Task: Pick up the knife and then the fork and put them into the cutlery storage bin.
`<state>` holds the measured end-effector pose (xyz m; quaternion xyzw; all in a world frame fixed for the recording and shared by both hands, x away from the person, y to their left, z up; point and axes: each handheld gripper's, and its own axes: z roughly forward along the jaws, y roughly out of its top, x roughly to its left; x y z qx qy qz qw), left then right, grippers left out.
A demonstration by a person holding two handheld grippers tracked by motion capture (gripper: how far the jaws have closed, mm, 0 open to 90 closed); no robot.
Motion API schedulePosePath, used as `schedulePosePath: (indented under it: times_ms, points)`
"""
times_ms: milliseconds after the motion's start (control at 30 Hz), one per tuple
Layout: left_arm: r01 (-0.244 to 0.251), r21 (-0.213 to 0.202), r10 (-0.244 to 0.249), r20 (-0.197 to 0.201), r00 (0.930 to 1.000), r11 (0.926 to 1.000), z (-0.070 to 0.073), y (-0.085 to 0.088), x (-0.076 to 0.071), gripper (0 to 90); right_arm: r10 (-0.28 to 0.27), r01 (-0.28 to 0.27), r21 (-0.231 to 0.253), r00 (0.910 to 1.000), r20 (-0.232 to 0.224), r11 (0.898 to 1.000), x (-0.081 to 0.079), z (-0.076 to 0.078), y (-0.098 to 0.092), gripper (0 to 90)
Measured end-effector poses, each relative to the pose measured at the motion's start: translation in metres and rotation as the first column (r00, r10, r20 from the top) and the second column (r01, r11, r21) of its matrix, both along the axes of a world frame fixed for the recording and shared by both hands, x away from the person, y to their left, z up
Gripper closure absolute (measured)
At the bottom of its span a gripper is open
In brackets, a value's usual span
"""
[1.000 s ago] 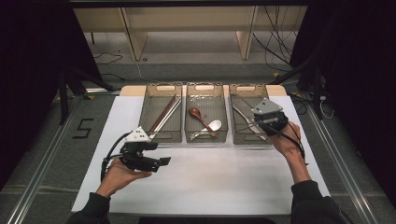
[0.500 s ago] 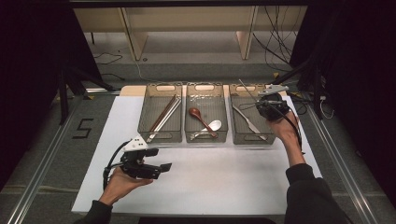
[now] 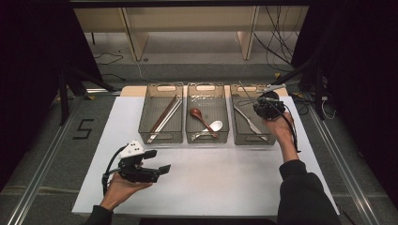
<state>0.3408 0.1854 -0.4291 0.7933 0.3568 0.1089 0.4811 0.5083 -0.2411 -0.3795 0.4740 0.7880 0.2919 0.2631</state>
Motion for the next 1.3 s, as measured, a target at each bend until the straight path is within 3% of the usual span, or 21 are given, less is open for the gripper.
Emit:
schedulePosePath:
  times_ms: [267,900,1067,1300]
  points:
    - [-0.004,-0.017,0.004,-0.001,1.0,0.9998,-0.006,0.002,-0.003,18.8,-0.026,0.027,0.019,0.9989,-0.04,0.999,0.003,-0.008,-0.001,87.7]
    - [0.006,-0.01,-0.006,-0.008,0.9999,0.9999,-0.01,0.0,-0.005,18.4,-0.063,0.065,0.019,0.9927,-0.103,0.998,0.009,-0.029,0.004,86.9]
    - [0.007,-0.011,-0.007,-0.009,0.9999,0.9999,-0.011,0.0,-0.006,18.3,-0.074,0.078,0.04,0.9924,-0.098,0.996,0.008,-0.028,0.005,80.9]
    - [-0.001,-0.027,0.001,-0.007,1.0,0.9996,-0.01,0.001,-0.006,18.3,-0.046,0.052,0.077,0.996,-0.077,0.996,0.002,-0.019,0.004,71.5]
